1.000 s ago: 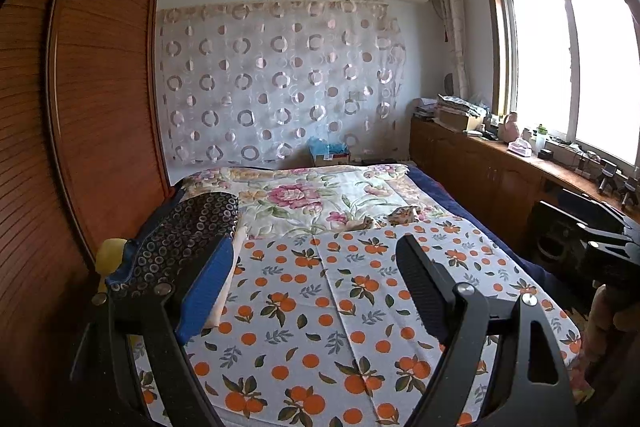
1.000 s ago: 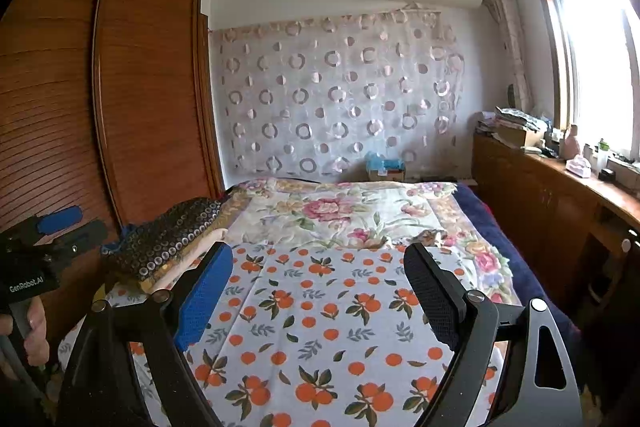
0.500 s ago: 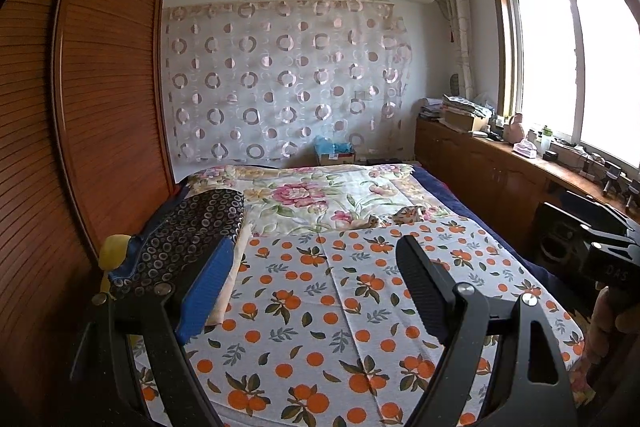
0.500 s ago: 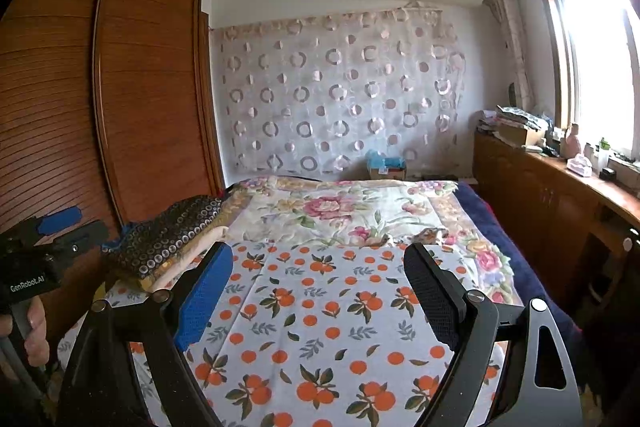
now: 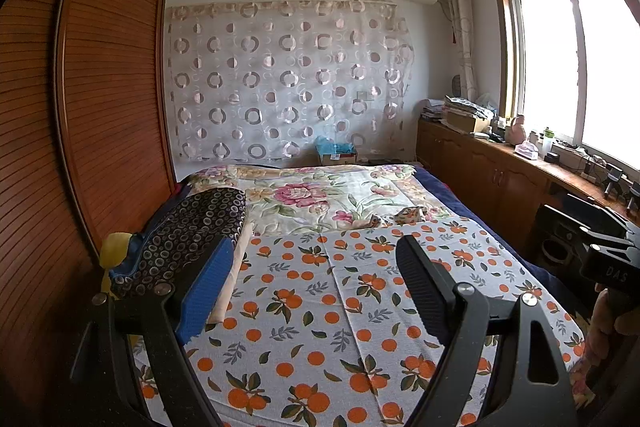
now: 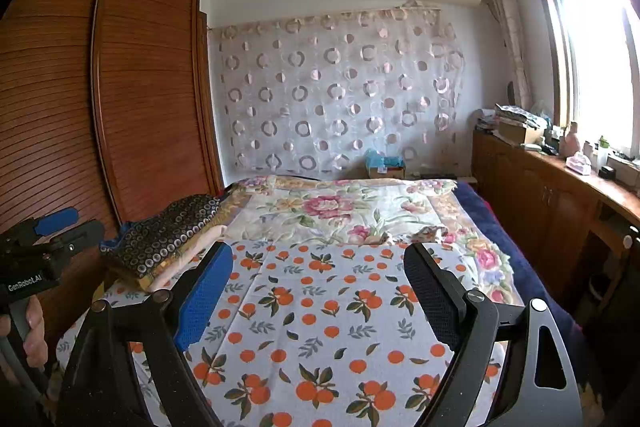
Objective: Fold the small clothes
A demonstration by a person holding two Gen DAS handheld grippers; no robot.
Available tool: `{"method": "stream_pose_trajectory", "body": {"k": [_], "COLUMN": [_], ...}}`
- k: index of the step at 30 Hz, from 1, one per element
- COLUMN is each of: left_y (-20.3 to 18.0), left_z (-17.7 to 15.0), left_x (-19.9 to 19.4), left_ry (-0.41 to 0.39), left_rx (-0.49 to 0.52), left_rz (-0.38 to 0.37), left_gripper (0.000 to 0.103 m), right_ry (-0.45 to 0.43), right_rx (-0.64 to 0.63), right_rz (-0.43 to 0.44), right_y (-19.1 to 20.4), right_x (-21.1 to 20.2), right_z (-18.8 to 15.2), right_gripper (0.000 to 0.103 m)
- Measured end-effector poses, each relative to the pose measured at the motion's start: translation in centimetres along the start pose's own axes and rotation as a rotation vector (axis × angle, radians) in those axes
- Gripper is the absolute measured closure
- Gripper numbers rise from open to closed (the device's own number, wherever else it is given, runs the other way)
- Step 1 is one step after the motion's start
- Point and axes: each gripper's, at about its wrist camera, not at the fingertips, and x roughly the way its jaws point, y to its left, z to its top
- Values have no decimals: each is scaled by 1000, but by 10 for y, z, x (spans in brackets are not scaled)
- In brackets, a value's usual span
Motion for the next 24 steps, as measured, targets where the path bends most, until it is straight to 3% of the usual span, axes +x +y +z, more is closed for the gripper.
{"method": "stream_pose_trajectory", "body": {"k": [24], "left_y": [2], "left_z": [-1], "left_x": [0], "left_ry": [-1], "left_rx": [1], "left_rz": [2], "left_gripper": [19], "right_ry": [4], "right_rx": [1], "right_rz": [0], "right_y": [-7], "right_x": [1], "right_z": [2], "right_gripper": [14]}}
